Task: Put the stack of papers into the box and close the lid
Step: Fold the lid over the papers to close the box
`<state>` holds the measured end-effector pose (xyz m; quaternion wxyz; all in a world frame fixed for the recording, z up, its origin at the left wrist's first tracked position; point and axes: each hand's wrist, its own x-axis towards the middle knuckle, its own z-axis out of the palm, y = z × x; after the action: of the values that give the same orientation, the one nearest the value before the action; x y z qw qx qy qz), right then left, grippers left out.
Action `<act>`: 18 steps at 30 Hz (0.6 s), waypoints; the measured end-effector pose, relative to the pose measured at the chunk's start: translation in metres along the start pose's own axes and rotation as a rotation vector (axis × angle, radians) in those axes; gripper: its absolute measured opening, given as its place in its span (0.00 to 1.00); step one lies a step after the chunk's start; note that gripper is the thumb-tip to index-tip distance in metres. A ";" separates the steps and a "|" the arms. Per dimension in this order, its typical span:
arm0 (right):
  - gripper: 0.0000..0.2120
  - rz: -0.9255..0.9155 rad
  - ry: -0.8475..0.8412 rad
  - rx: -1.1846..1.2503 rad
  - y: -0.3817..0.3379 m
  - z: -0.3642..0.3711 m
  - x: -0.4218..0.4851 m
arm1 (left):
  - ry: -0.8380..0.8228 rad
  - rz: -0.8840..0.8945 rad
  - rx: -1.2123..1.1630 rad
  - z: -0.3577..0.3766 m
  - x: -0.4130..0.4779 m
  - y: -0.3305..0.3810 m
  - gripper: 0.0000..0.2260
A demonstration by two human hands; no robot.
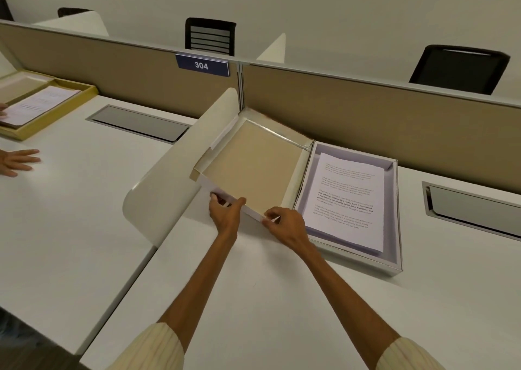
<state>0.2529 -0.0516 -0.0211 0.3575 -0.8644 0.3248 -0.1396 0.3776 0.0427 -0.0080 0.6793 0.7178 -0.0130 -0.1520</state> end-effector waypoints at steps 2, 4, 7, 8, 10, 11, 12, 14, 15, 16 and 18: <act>0.18 0.012 0.001 0.092 -0.005 -0.008 0.004 | -0.042 0.068 -0.032 0.002 -0.005 0.006 0.36; 0.19 0.026 0.036 0.185 -0.012 -0.017 0.010 | -0.092 0.138 -0.047 0.007 -0.013 0.011 0.40; 0.19 0.097 0.111 0.398 -0.028 -0.037 0.021 | -0.161 0.232 -0.027 0.016 -0.025 0.017 0.42; 0.19 0.137 0.136 0.496 -0.034 -0.045 0.026 | -0.177 0.261 -0.004 0.018 -0.030 0.019 0.42; 0.22 0.203 0.184 0.665 -0.046 -0.065 0.037 | -0.212 0.320 0.056 0.024 -0.040 0.021 0.42; 0.24 0.222 0.203 0.723 -0.052 -0.076 0.042 | -0.232 0.344 0.092 0.027 -0.044 0.022 0.42; 0.26 0.229 0.218 0.765 -0.058 -0.087 0.045 | -0.251 0.365 0.137 0.030 -0.049 0.023 0.42; 0.27 0.211 0.241 0.824 -0.068 -0.108 0.048 | -0.278 0.412 0.239 0.038 -0.056 0.024 0.41; 0.26 0.197 0.252 0.846 -0.071 -0.118 0.047 | -0.287 0.437 0.282 0.041 -0.060 0.025 0.40; 0.26 0.188 0.269 0.861 -0.074 -0.127 0.046 | -0.297 0.466 0.320 0.045 -0.064 0.025 0.38; 0.27 0.193 0.311 0.858 -0.075 -0.142 0.042 | -0.314 0.537 0.391 0.051 -0.072 0.023 0.35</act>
<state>0.2513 -0.1145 0.1324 0.6409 -0.5732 0.3663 -0.3556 0.3008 0.0073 0.0276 0.5347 0.7729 -0.3340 -0.0713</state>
